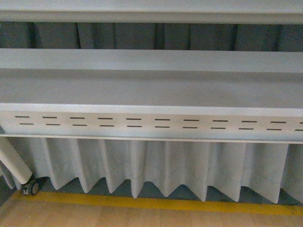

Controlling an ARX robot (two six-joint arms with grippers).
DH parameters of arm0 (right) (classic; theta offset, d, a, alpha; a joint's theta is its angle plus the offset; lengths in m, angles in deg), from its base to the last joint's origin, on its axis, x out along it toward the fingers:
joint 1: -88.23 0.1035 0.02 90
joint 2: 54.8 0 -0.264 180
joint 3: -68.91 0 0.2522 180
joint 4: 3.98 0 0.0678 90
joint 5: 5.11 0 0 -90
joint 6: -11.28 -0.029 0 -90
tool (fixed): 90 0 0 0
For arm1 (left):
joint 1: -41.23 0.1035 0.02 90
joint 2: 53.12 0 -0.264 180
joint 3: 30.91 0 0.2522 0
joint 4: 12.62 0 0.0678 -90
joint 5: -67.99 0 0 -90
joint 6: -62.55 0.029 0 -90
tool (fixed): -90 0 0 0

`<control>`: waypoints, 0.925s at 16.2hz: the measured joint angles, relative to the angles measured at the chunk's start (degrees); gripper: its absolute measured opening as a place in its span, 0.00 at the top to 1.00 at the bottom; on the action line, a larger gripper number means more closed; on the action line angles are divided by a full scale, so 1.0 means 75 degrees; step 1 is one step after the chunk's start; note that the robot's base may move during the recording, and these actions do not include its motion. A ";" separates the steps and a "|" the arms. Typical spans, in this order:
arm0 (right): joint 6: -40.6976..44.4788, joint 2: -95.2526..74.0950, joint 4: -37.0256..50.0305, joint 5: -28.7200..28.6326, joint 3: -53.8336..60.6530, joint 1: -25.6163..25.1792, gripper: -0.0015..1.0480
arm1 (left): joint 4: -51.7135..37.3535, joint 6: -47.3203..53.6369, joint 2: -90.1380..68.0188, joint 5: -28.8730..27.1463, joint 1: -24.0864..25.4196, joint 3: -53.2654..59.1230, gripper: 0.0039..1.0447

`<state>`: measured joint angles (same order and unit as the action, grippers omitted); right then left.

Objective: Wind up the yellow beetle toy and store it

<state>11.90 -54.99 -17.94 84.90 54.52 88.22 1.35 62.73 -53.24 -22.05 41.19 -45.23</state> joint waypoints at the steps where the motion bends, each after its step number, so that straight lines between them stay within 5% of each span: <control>1: 0.0000 0.0000 0.0000 0.0000 0.0000 0.0000 0.06 | 0.0000 0.0000 0.0003 0.0000 0.0000 0.0000 0.06; 15: 0.0000 0.0000 0.0000 0.0000 0.0000 0.0000 0.06 | 0.0000 0.0000 0.0000 0.0000 0.0000 0.0000 0.06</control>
<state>11.90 -54.99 -17.94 84.90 54.52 88.22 1.35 62.73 -53.24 -22.05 41.19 -45.23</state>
